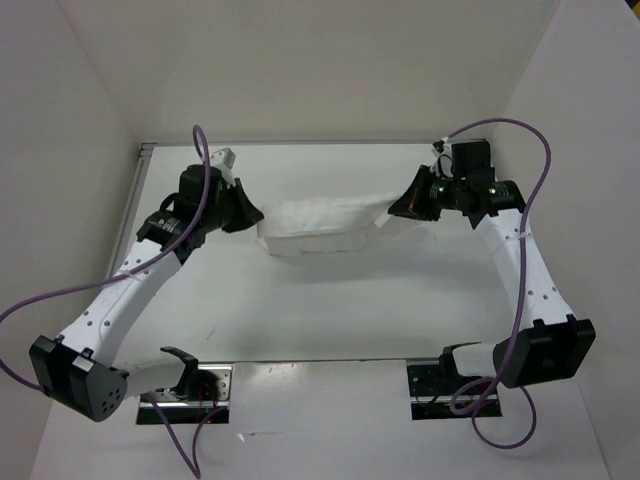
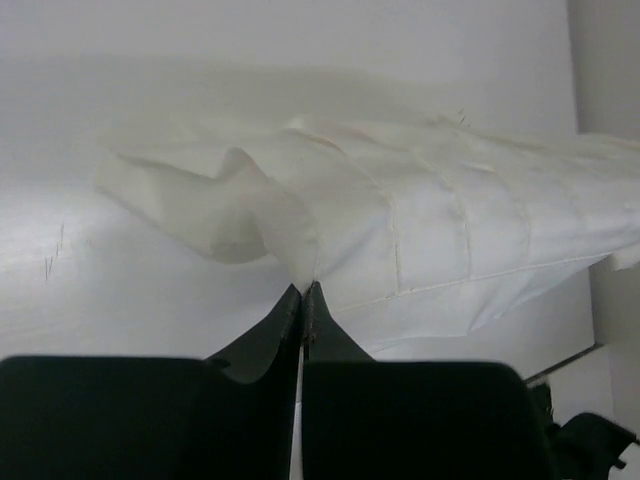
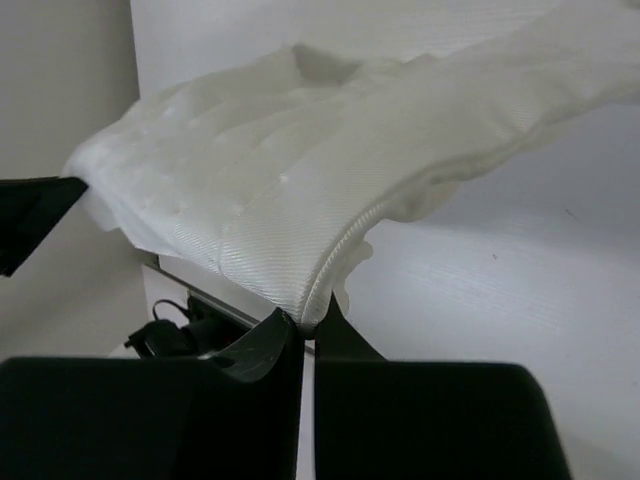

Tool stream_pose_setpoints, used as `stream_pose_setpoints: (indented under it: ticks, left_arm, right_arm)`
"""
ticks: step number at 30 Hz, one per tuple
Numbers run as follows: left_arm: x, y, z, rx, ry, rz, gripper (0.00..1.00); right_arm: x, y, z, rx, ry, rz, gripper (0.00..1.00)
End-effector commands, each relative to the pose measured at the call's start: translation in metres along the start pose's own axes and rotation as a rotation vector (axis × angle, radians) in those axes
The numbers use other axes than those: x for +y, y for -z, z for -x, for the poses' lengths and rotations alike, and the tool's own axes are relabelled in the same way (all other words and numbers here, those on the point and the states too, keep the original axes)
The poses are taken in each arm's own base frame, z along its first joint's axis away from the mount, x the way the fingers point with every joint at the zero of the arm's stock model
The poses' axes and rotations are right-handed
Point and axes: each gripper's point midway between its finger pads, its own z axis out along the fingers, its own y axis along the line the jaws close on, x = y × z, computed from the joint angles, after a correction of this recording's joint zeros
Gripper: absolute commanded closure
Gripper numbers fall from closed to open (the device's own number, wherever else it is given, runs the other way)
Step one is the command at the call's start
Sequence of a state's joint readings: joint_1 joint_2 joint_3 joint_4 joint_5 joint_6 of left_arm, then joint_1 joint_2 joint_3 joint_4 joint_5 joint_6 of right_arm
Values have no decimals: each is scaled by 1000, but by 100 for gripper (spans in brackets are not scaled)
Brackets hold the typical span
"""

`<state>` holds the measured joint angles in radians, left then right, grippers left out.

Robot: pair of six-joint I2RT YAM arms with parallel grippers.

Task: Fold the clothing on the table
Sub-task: Fold the skirt

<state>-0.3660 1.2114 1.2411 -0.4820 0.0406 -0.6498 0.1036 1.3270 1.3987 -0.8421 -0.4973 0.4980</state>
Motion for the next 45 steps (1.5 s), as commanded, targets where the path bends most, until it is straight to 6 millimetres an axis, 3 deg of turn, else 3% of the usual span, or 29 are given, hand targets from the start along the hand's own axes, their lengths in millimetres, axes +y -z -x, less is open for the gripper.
stream_pose_setpoints:
  ticks: [1, 5, 8, 11, 12, 15, 17, 18, 20, 21, 22, 23, 24, 25, 26, 27, 29, 30, 31, 33, 35, 36, 37, 38, 40, 42, 43, 44, 45]
  left_arm:
    - [6, 31, -25, 42, -22, -44, 100]
    - [-19, 79, -23, -3, -14, -180, 100]
    - [-40, 122, -20, -48, -12, -292, 100]
    - [-44, 128, -18, -55, -6, -312, 100]
    - [-39, 114, -19, -30, 4, -278, 100]
    - [-23, 63, -25, 53, 6, -183, 100]
    - [-9, 18, -28, 116, 16, -116, 100]
    - [-2, 3, -26, 132, 10, -94, 100]
    - [13, -42, -15, 174, 33, -44, 100]
    - [17, -55, -9, 183, 36, -41, 100]
    - [34, -83, -13, 235, 56, -12, 100]
    - [37, -94, -4, 236, 67, -15, 100]
    - [26, -98, 28, 180, 44, -50, 100]
    - [33, -111, 30, 207, 53, -41, 100]
    - [36, -111, 52, 172, 62, -44, 100]
    - [20, -101, 92, 85, 29, -78, 100]
    - [20, -87, 126, 16, 16, -79, 100]
    - [15, -79, 139, -11, 11, -92, 100]
    - [11, -69, 152, -38, -4, -96, 100]
    - [16, -68, 155, -42, 2, -94, 100]
    - [18, -63, 147, -40, 3, -94, 100]
    - [31, -74, 120, 23, 38, -77, 100]
    - [35, -75, 113, 25, 51, -76, 100]
    - [42, -80, 97, 60, 63, -71, 100]
    - [64, -92, 39, 176, 127, -33, 100]
    - [68, -91, 2, 216, 158, -5, 99]
    - [74, -89, -21, 256, 183, 21, 93]
    - [93, -87, -64, 335, 240, 89, 85]
    - [92, -80, -80, 354, 249, 101, 70]
  right_arm:
    - [20, 14, -37, 60, 99, 73, 100]
    - [82, 67, -77, 45, 228, 276, 100]
    - [105, 102, -97, 52, 252, 383, 100]
    - [112, 102, -100, 55, 211, 435, 100]
    - [119, 101, -98, 53, 207, 482, 100]
    - [108, 61, -90, 105, 150, 458, 100]
    - [99, 38, -72, 95, 121, 430, 98]
    - [89, 13, -64, 134, 94, 395, 98]
    - [80, -6, -41, 127, 82, 361, 98]
    - [66, -34, -34, 177, 48, 329, 98]
    - [67, -38, -13, 149, 70, 327, 98]
    - [65, -47, -2, 150, 75, 317, 98]
    - [74, -59, 19, 149, 96, 334, 98]
    - [73, -61, 31, 144, 102, 322, 98]
    - [76, -60, 47, 121, 116, 325, 98]
    - [104, -44, 76, 42, 176, 362, 98]
    - [107, -46, 97, 21, 194, 344, 98]
    - [129, -27, 116, -52, 258, 369, 98]
    - [124, -34, 117, -25, 253, 352, 98]
    - [131, -26, 120, -36, 270, 357, 98]
    - [127, -33, 112, -15, 270, 353, 98]
    - [106, -52, 97, 45, 224, 320, 98]
    - [96, -58, 88, 67, 208, 308, 98]
    - [71, -72, 60, 143, 145, 277, 98]
    - [46, -87, 33, 195, 74, 246, 98]
    - [-3, -100, -29, 334, -83, 144, 96]
    - [-18, -102, -50, 374, -124, 116, 92]
    - [-47, -100, -95, 462, -197, 57, 86]
    - [-60, -95, -117, 512, -249, 11, 70]
